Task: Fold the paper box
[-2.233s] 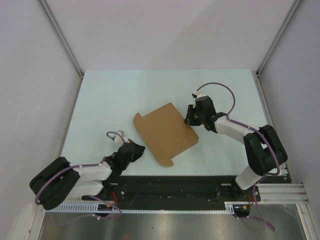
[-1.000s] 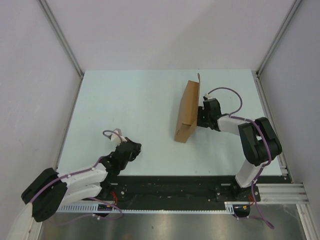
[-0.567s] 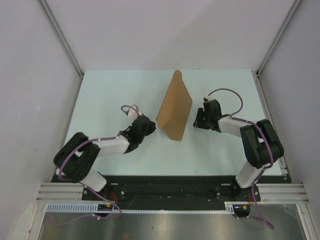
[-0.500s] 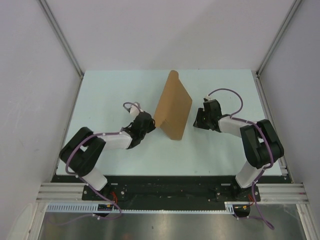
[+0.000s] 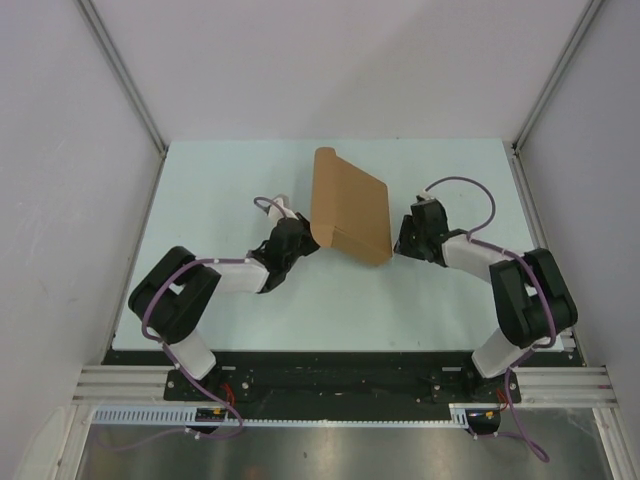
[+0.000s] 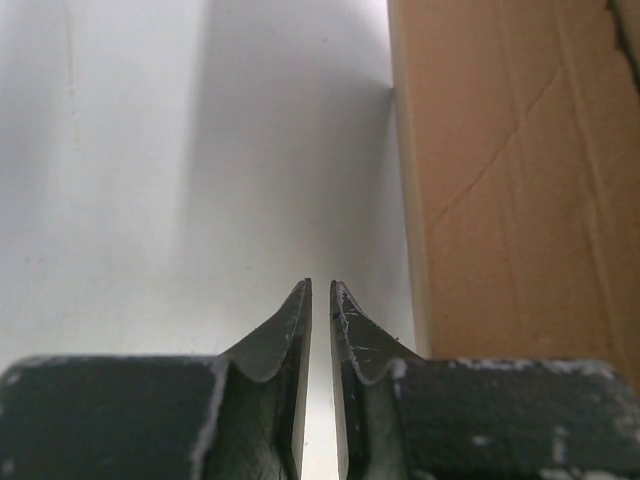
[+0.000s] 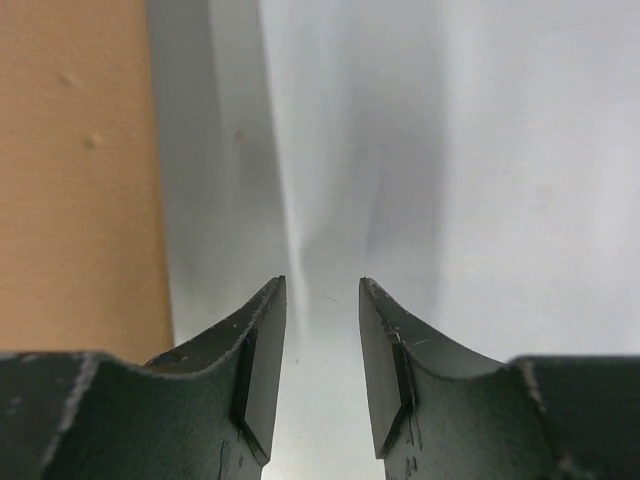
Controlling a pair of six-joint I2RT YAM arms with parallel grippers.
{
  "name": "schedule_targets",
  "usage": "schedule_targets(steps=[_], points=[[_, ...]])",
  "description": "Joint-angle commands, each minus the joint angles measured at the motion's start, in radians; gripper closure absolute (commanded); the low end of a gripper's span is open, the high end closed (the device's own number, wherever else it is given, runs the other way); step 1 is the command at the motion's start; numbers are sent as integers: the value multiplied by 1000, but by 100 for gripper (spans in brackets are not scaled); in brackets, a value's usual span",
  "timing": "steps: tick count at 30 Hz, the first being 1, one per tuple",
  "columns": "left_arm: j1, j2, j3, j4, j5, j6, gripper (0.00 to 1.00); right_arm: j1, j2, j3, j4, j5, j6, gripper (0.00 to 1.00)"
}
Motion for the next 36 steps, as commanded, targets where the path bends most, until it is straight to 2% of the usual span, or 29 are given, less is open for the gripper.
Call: schedule_targets(steps=[1, 5, 10, 13, 23, 36], points=[[-4, -41, 48, 63, 15, 48, 83, -32, -183, 5, -39, 198, 65, 58], [-4, -40, 54, 70, 15, 49, 83, -73, -298, 22, -5, 217, 97, 53], [-13, -24, 86, 95, 45, 45, 82, -66, -205, 82, 52, 14, 115, 48], [-39, -20, 115, 104, 67, 55, 82, -43, -188, 85, 87, 15, 109, 47], [-122, 34, 232, 144, 160, 61, 80, -53, -217, 83, 38, -17, 109, 43], [-125, 55, 283, 95, 145, 78, 78, -92, -246, 83, -19, 3, 88, 41]])
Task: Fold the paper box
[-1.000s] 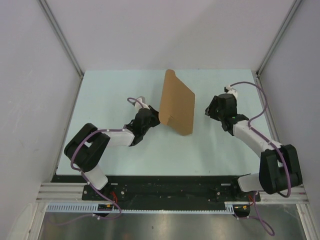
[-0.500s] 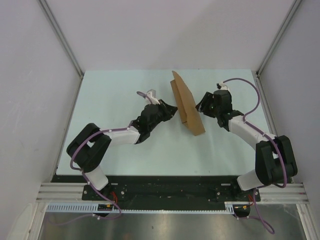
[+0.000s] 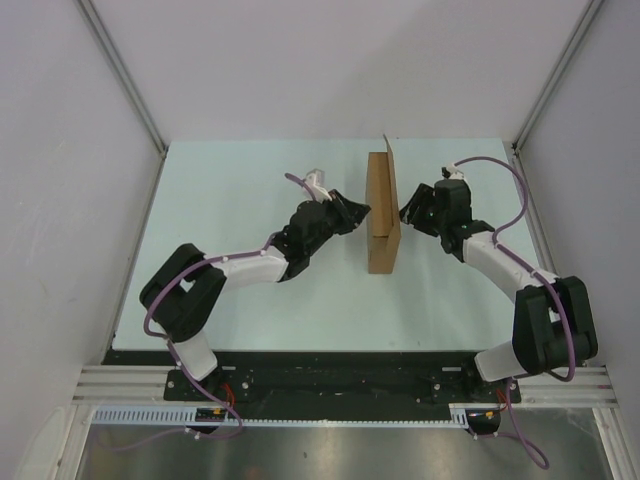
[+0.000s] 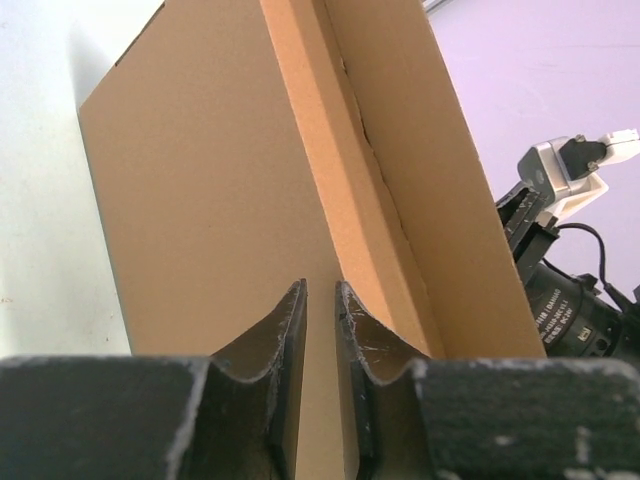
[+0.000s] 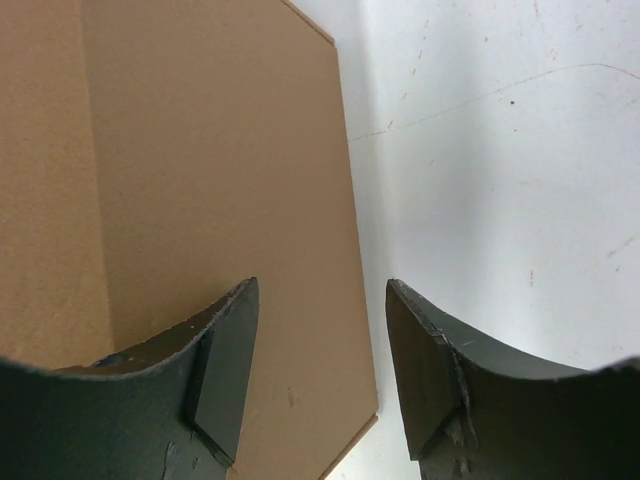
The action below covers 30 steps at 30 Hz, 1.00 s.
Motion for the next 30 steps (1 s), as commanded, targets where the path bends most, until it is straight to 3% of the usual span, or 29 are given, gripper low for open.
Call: schedule_targets(steps=[1, 22, 27, 30], points=[[-2, 14, 34, 2, 11, 28, 78, -16, -46, 18, -36, 36, -7, 41], [83, -51, -20, -71, -4, 29, 75, -57, -333, 17, -230, 190, -16, 32], [198, -95, -44, -152, -16, 0, 74, -57, -419, 9, -372, 223, -2, 35], [248, -43, 46, -233, 35, 26, 72, -45, -480, -64, -388, 176, 35, 45]])
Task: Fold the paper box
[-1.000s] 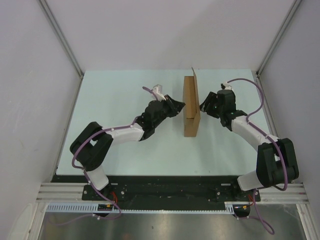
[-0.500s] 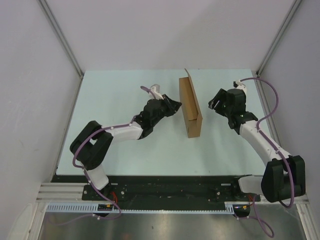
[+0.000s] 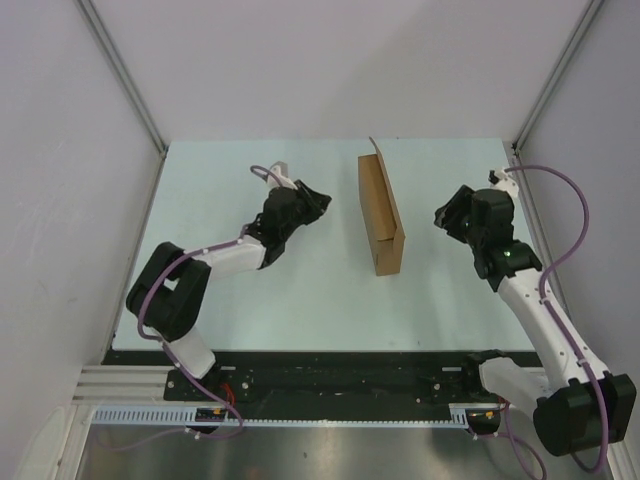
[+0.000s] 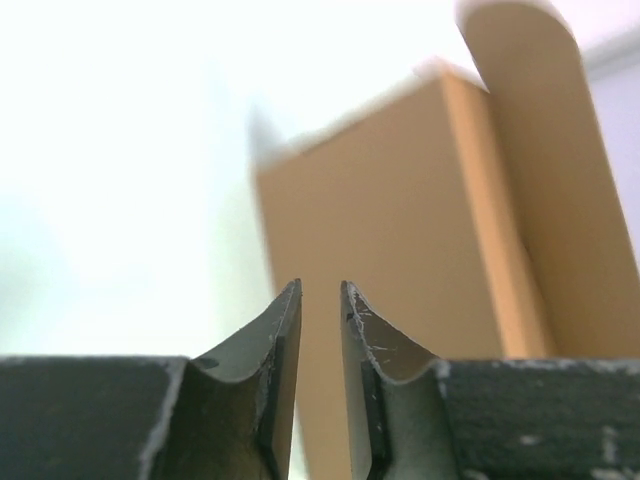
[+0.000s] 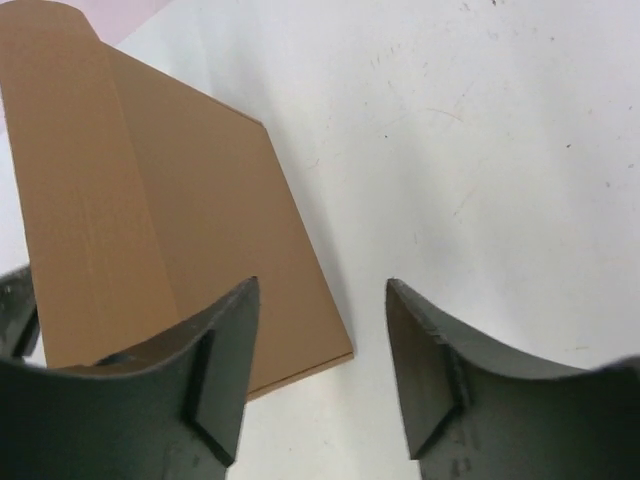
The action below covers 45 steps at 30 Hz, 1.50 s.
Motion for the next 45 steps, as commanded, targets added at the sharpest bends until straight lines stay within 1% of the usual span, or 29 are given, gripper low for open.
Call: schedule_targets(steps=[1, 2, 3, 4, 6, 7, 8, 9, 10, 11, 12, 13, 15, 18, 21, 23, 29, 32, 37, 42, 45], points=[[70, 57, 163, -123, 63, 21, 71, 23, -89, -81, -84, -16, 48, 51], [93, 89, 207, -143, 91, 24, 70, 32, -100, -97, -84, -20, 69, 54], [103, 123, 248, -164, 165, 27, 69, 40, -106, -126, -85, -25, 79, 57], [118, 192, 332, -169, 199, 35, 66, 61, -115, -138, -84, -26, 88, 64], [129, 266, 420, -180, 305, 41, 62, 79, -114, -163, -84, -30, 112, 70], [135, 342, 516, -187, 339, 49, 58, 93, -109, -171, -84, -33, 120, 75], [138, 382, 569, -204, 362, 52, 56, 113, -107, -175, -84, -31, 131, 77], [141, 456, 621, -242, 397, 56, 53, 125, -106, -178, -84, -27, 135, 79], [147, 490, 712, -256, 413, 61, 52, 135, -104, -187, -85, -26, 142, 81], [152, 522, 753, -269, 424, 58, 51, 153, -107, -191, -85, -22, 145, 83], [156, 577, 787, -272, 439, 44, 50, 161, -107, -197, -84, -26, 152, 84], [164, 600, 836, -263, 456, 37, 50, 167, -109, -207, -78, -26, 157, 85], [172, 658, 879, -241, 464, 15, 48, 178, -110, -218, -53, -36, 174, 85], [179, 730, 966, -238, 470, 7, 47, 193, -98, -227, -29, -34, 186, 84], [179, 812, 1113, -258, 506, 1, 47, 196, -65, -230, -13, -45, 198, 83], [175, 840, 1155, -253, 534, -6, 48, 201, -51, -237, 4, -54, 212, 83], [169, 855, 1154, -206, 551, 3, 48, 231, -40, -243, 31, -65, 243, 84], [161, 849, 1120, -162, 580, -5, 49, 236, -19, -258, 71, -82, 255, 84], [144, 814, 1020, -80, 623, -25, 50, 234, 47, -275, 154, -106, 277, 84], [136, 789, 948, -22, 637, -46, 50, 218, 86, -273, 209, -123, 289, 84], [136, 766, 875, 59, 640, -71, 50, 201, 97, -275, 232, -132, 290, 84]])
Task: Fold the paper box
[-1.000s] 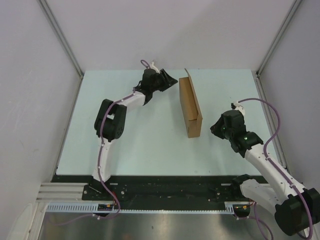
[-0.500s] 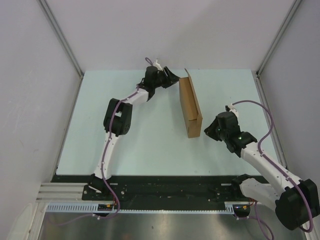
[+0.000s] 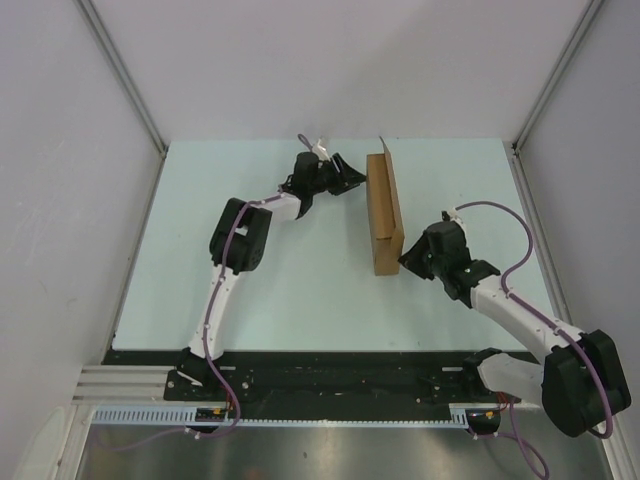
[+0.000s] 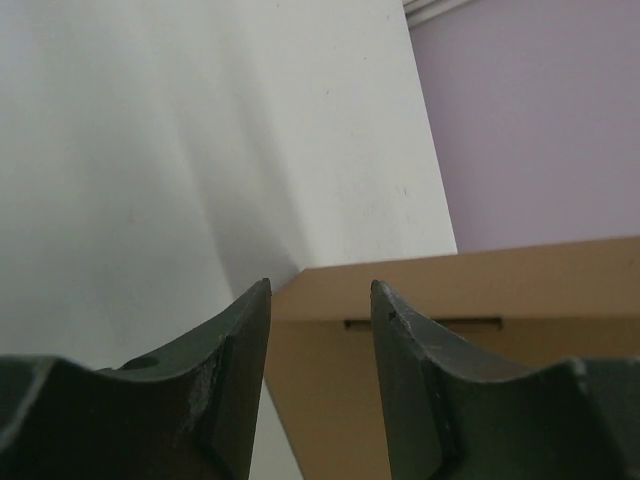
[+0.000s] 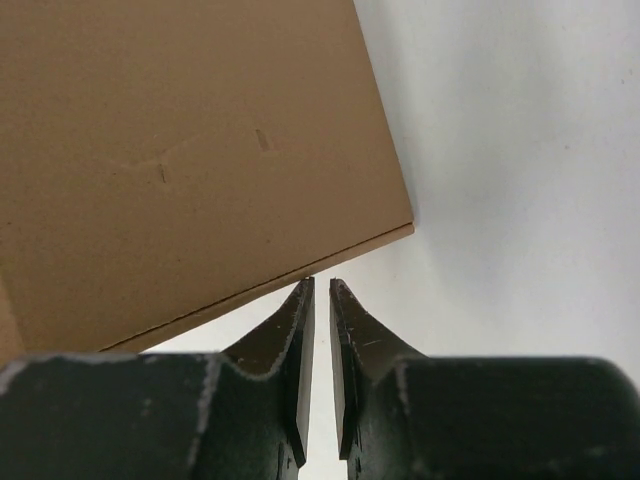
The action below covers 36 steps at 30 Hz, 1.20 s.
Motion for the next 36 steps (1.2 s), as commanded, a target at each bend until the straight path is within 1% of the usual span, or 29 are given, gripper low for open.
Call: schedule_targets(steps=[1, 4, 9, 14, 17, 18, 19, 20, 22, 23, 26, 27, 31, 34, 36], points=[[-6, -95, -81, 149, 50, -44, 50, -27, 14, 1, 101, -12, 23, 84], [-6, -106, -114, 180, 62, -48, 51, -35, 20, 1, 96, -15, 19, 84], [5, -124, -153, 188, 31, -44, 51, -42, -9, -1, 78, -3, 8, 83], [28, -136, -151, 156, -26, -36, 50, -55, -70, 1, 11, 31, -33, 83], [43, -117, -99, 90, -64, -13, 48, -39, -124, -1, -45, 82, -58, 80], [45, -107, -38, 64, -69, -3, 48, -39, -130, -1, -60, 88, -68, 79], [45, -94, 0, 1, -70, 7, 48, -41, -138, 1, -63, 89, -69, 76], [44, -57, 83, -31, -70, 17, 47, -44, -141, 1, -66, 89, -67, 70], [42, 3, 166, -105, -59, 14, 46, -44, -139, -1, -59, 93, -62, 64], [40, 18, 230, -122, -61, 10, 46, -47, -129, 1, -52, 91, -61, 58], [33, 66, 307, -170, -69, 21, 44, -67, -95, 5, -19, 85, -53, 49], [30, 68, 313, -165, -73, 22, 44, -88, -86, 9, -2, 85, -53, 48], [28, 25, 254, -147, -92, 37, 44, -146, -23, 39, 53, 89, -52, 46], [31, -27, 171, -147, -153, 83, 44, -194, 25, 67, 81, 73, -43, 46], [43, -43, 136, -157, -185, 94, 44, -203, 17, 76, 78, 71, -43, 45]])
